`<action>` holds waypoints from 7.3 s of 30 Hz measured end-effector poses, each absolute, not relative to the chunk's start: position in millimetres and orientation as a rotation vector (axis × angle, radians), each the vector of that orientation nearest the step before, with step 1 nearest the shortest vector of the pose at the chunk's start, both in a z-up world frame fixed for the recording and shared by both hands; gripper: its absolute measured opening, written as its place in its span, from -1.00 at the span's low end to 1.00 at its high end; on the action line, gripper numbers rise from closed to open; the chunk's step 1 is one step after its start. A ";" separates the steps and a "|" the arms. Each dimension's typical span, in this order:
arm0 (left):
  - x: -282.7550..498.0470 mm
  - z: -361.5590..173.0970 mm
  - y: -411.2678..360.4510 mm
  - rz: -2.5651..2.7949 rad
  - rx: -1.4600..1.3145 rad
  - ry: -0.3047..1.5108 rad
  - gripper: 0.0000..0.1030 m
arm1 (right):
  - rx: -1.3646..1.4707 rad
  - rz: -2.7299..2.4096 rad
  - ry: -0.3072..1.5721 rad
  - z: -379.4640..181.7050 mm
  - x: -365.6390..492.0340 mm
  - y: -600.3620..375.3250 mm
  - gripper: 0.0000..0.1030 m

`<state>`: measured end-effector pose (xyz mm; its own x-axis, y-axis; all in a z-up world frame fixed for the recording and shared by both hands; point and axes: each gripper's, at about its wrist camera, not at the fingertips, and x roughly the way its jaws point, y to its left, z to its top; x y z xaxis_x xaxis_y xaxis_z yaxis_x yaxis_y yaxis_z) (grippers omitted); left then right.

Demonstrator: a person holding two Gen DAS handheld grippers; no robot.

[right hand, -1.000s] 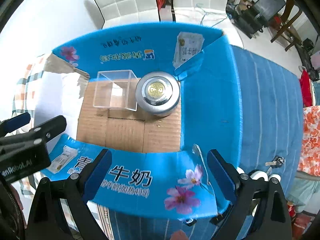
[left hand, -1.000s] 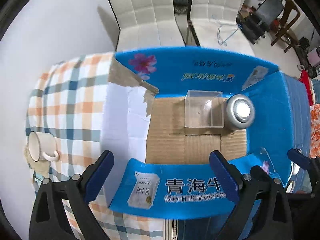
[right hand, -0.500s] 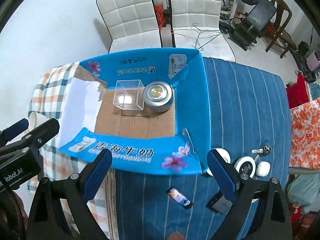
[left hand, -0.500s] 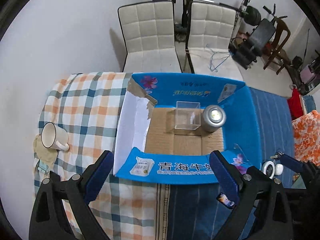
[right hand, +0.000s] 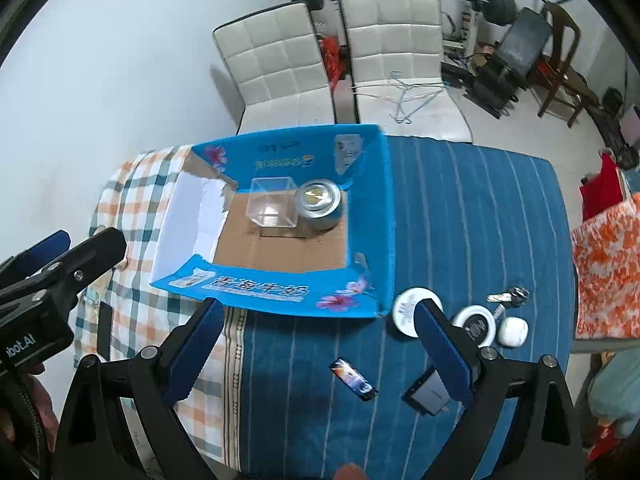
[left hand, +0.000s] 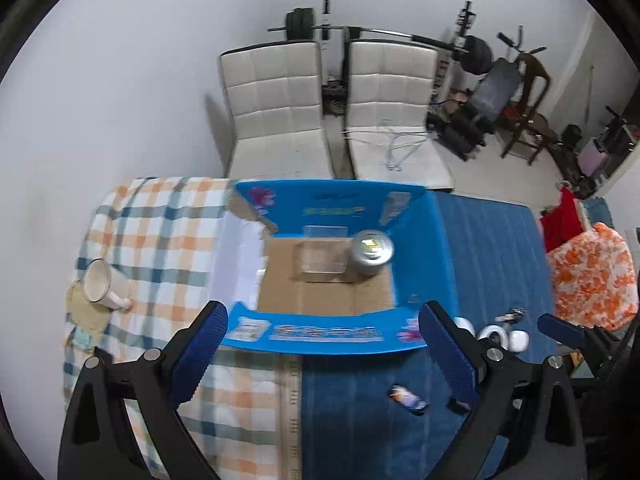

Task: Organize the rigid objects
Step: 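Lift both open tools out of the blue carton, then grasp the grey power bank with the left tool while the right tool grasps the white-lidded metal tin, then lower the power bank into the carton with the left tool while the right tool places the tin, then lift both open tools out of the blue carton, then grasp the small printed tube with the left tool while the right tool grasps the white black-lidded jar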

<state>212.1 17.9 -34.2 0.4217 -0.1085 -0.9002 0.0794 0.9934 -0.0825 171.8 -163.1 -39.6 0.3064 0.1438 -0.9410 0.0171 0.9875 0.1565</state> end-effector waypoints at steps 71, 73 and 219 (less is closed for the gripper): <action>118.1 -281.3 -228.3 -0.350 0.222 1.572 0.01 | 0.281 -0.295 1.613 -270.0 71.8 -358.2 0.31; 116.8 -271.9 -227.9 -0.363 0.219 1.556 0.01 | 0.285 -0.290 1.598 -257.3 69.6 -356.0 0.31; 149.2 -333.8 -129.6 -0.080 -0.110 1.712 0.53 | 0.328 -0.165 1.491 -253.4 138.7 -364.7 0.89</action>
